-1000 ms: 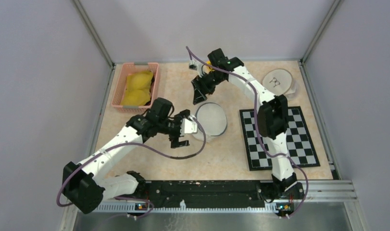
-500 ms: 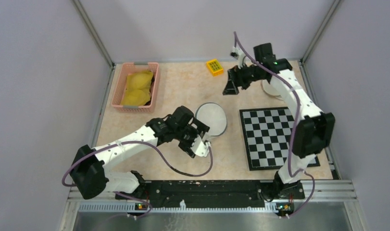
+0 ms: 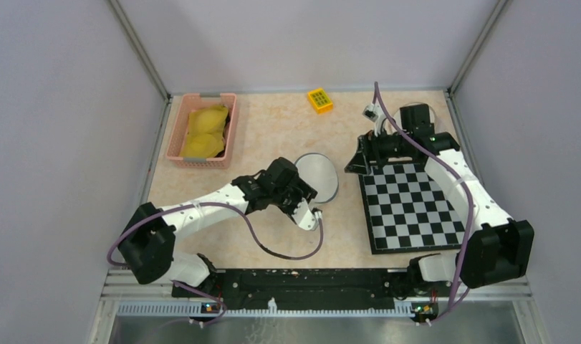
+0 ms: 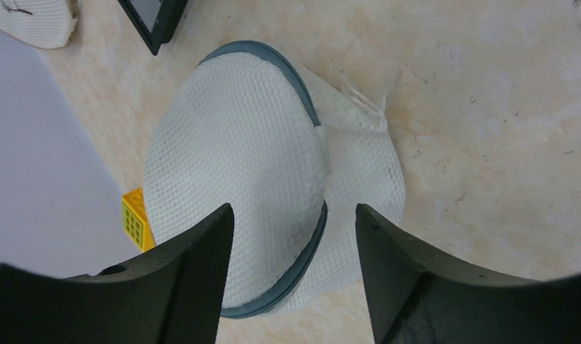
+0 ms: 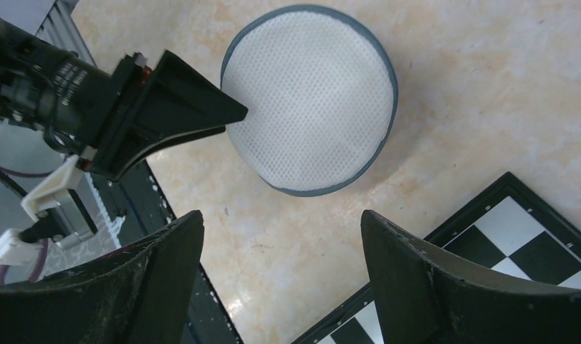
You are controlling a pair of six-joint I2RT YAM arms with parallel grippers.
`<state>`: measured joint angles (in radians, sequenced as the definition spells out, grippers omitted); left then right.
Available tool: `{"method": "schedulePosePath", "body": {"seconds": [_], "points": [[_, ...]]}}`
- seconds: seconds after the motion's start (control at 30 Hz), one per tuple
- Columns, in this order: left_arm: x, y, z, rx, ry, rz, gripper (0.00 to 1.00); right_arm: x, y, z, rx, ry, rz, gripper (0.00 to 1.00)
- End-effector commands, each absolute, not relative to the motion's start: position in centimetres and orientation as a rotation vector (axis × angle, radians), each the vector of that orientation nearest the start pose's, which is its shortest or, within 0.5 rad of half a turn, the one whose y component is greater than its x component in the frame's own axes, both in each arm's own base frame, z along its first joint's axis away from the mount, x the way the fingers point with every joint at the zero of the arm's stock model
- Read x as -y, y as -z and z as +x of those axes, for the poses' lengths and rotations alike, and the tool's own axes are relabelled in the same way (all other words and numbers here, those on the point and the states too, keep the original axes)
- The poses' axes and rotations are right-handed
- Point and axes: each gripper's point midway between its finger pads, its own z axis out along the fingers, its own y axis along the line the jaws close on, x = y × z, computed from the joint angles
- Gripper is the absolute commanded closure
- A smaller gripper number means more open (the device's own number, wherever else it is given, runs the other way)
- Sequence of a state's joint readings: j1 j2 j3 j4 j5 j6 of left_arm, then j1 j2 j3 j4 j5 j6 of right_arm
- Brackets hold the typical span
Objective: Unzip the laundry bag and remove the bra
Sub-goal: Move the laundry bag to the center of the board.
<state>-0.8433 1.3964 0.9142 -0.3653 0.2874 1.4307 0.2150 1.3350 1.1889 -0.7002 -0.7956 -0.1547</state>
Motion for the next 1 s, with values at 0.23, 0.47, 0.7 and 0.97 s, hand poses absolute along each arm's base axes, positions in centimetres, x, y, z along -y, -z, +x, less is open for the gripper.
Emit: {"method": "schedulePosePath", "body": {"seconds": [0.23, 0.47, 0.7, 0.97], "points": [[29.5, -12.3, 25.0, -1.048, 0.126, 2.077, 0.64, -17.2, -31.0, 28.2, -1.759, -0.776, -0.863, 0.15], [29.0, -12.0, 23.8, -1.140, 0.215, 2.031, 0.87, -17.3, -29.2, 27.0, -1.755, -0.785, -0.956, 0.01], [28.4, -12.4, 23.3, -1.264, 0.359, 1.973, 1.00, -16.3, -22.4, 26.8, -1.785, -0.701, -1.055, 0.09], [27.4, -12.8, 23.1, -1.368, 0.641, 1.917, 1.00, -17.1, -20.6, 25.3, -1.422, -0.543, -1.234, 0.09]]}}
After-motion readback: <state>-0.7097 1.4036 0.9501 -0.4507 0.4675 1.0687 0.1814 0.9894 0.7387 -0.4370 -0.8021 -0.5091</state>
